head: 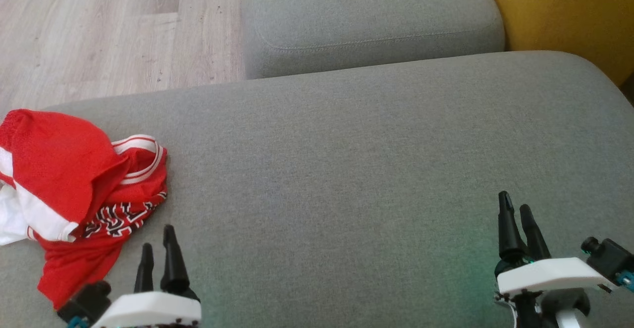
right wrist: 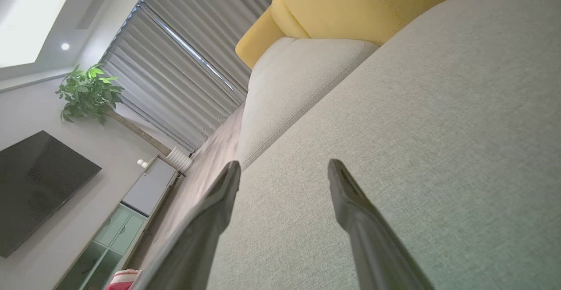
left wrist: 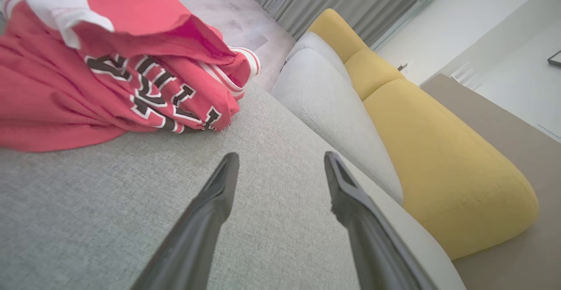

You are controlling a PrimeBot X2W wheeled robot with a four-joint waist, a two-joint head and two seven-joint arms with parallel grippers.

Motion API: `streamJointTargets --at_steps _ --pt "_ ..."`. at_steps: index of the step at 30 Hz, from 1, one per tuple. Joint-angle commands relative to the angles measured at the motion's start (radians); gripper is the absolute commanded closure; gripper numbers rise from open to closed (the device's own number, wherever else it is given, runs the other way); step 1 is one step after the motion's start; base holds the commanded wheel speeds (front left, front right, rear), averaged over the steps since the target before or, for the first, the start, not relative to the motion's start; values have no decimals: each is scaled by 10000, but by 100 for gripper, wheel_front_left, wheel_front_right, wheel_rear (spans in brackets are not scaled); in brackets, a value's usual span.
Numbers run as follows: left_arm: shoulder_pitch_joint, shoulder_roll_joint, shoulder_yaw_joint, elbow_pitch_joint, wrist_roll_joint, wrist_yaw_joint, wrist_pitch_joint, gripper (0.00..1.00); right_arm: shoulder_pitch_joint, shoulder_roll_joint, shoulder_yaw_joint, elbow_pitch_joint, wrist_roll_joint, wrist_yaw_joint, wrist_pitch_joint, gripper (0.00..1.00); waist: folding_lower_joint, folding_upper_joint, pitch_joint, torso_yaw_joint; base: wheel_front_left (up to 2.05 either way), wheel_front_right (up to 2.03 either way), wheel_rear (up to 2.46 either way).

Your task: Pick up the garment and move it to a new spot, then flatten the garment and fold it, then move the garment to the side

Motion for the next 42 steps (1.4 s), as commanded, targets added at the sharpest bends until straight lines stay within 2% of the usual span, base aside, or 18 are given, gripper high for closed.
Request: streamJointTargets --at_steps 1,32,42 --pt "-243 111 65 -407 371 34 -130 0 -106 -107 199 -425 -375 84 -135 0 0 0 -13 -5 0 0 0" --pt "-124 140 -556 -653 4080 647 -1011 0 101 -141 658 -1005 -4008 126 -1019 0 0 0 -109 -66 0 0 0" --pt "-155 150 -644 -454 4969 1037 -1304 0 136 -153 1006 -830 -5256 139 -1313 0 0 0 -25 -45 0 0 0"
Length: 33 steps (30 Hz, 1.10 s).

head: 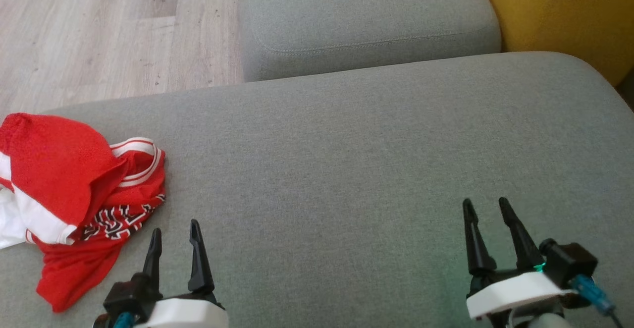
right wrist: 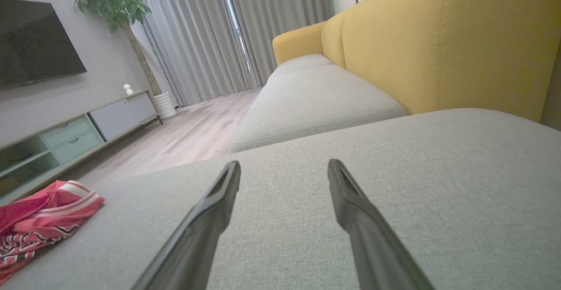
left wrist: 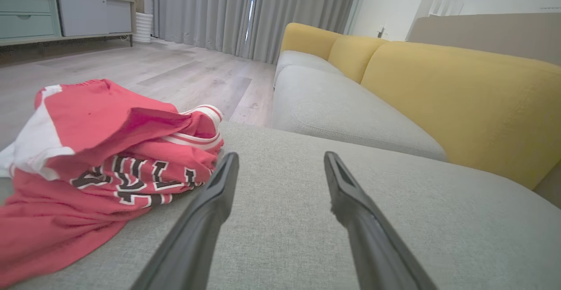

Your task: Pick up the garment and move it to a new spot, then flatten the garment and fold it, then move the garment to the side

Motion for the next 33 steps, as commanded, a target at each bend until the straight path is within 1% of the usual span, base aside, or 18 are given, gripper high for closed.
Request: streamJointTargets --at_steps 1,5,13,20,33 --pt "-259 86 157 -274 358 113 -173 0 -234 -104 294 -196 -438 95 -190 0 0 0 5 10 0 0 0" --pt "-266 90 172 -100 713 273 -291 0 -247 -108 310 12 -955 100 -308 0 0 0 -1 28 0 0 0" --pt "-292 98 118 95 1755 277 -526 0 -271 -118 499 175 -1933 111 -544 0 0 0 -13 16 0 0 0" --pt "-284 104 118 162 2464 382 -731 0 -275 -125 723 233 -2780 121 -750 0 0 0 -19 -11 0 0 0" --pt "-299 104 177 428 2304 428 -732 0 -290 -125 688 443 -2739 121 -751 0 0 0 -42 -6 0 0 0"
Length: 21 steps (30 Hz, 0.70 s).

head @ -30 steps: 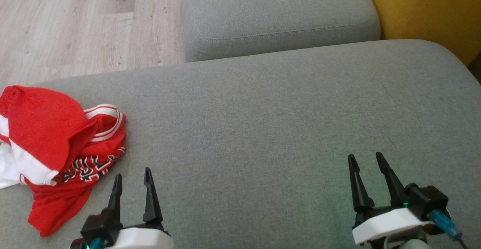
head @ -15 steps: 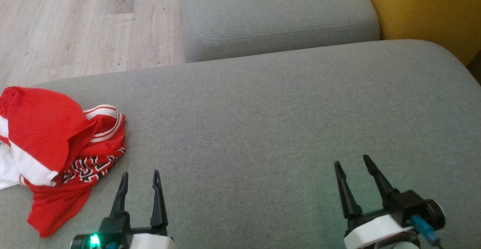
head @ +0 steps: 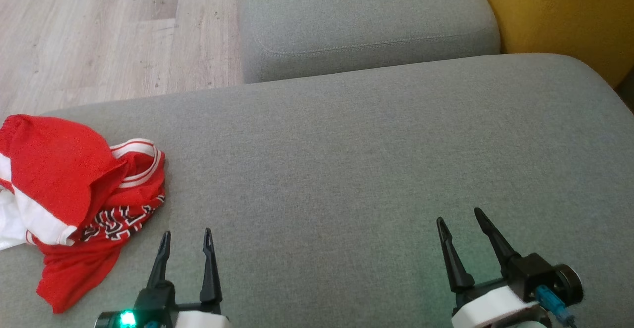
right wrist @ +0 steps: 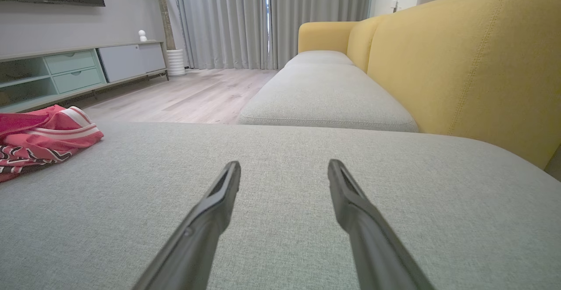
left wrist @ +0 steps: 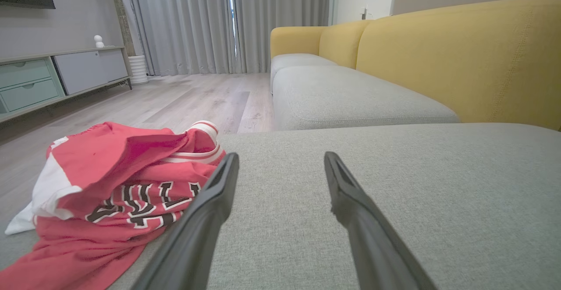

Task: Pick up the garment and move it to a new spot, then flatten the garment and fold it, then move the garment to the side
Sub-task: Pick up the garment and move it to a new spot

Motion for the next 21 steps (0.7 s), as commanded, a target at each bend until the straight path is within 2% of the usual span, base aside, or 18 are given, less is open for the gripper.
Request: streamJointTargets --at_steps 1,11,21 --pt "-303 66 282 -257 -57 65 -109 0 -291 -91 217 -283 -3 77 -120 0 0 0 3 4 0 0 0" --pt "-390 66 254 -132 -91 47 -109 0 -235 -91 127 -326 2 77 -120 0 0 0 8 226 0 0 0" --pt "-370 66 278 -169 94 69 -109 0 -117 -91 218 -412 2 77 -120 0 0 0 -3 1491 0 0 0"
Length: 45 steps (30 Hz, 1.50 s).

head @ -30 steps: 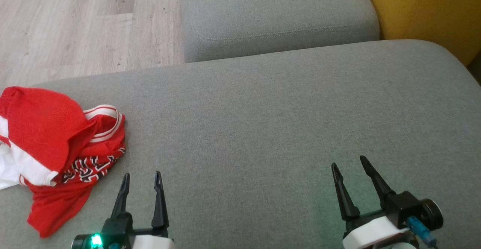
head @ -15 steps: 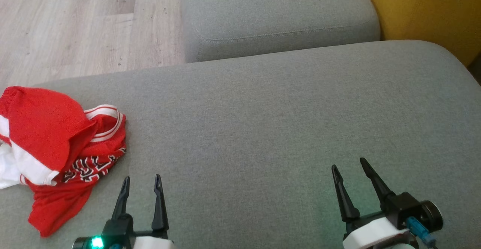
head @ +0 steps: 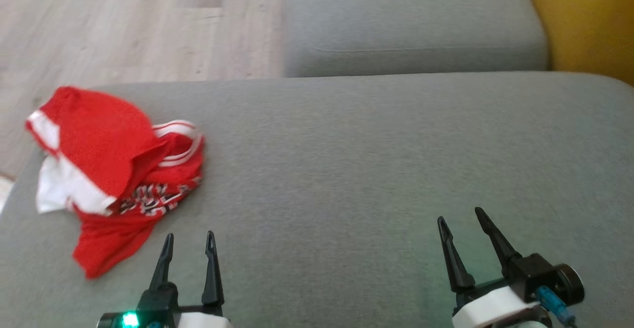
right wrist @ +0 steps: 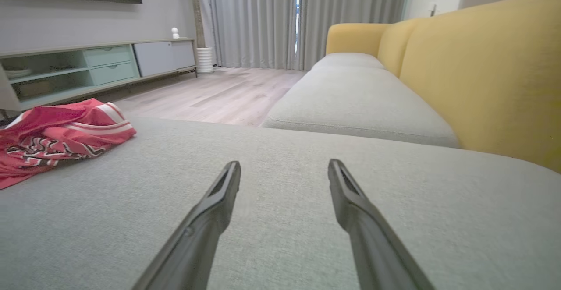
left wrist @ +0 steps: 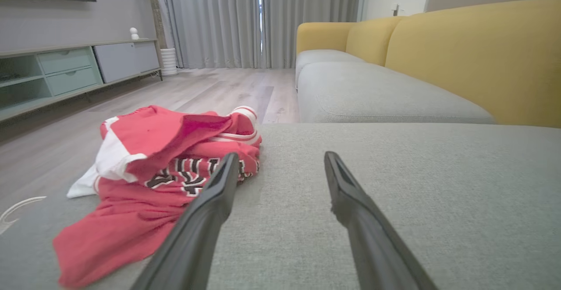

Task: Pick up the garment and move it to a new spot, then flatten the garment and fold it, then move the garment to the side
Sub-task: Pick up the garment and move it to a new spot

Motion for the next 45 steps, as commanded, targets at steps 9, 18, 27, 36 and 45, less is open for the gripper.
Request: streamJointTargets --at_steps 9,18,27,36,45 --pt "-151 54 584 -374 208 -8 -109 0 -86 -87 428 -343 78 77 -116 0 0 0 -145 1783 0 0 0" --pt "3 54 861 -457 347 -76 -109 0 -31 -87 545 -342 171 77 -116 0 0 0 -280 2765 0 0 0" --pt "62 55 1230 -715 499 -106 -109 0 42 -87 595 -318 191 77 -116 0 0 0 -205 3328 0 0 0" --pt "-1342 503 2128 -1566 418 -294 -109 0 -326 -104 497 -418 -523 77 -116 0 0 0 1046 3380 0 0 0" --pt "-6631 1231 2298 813 -118 -1371 8 0 -1495 -1489 550 -1048 -1111 77 -116 0 0 0 3817 3204 0 0 0"
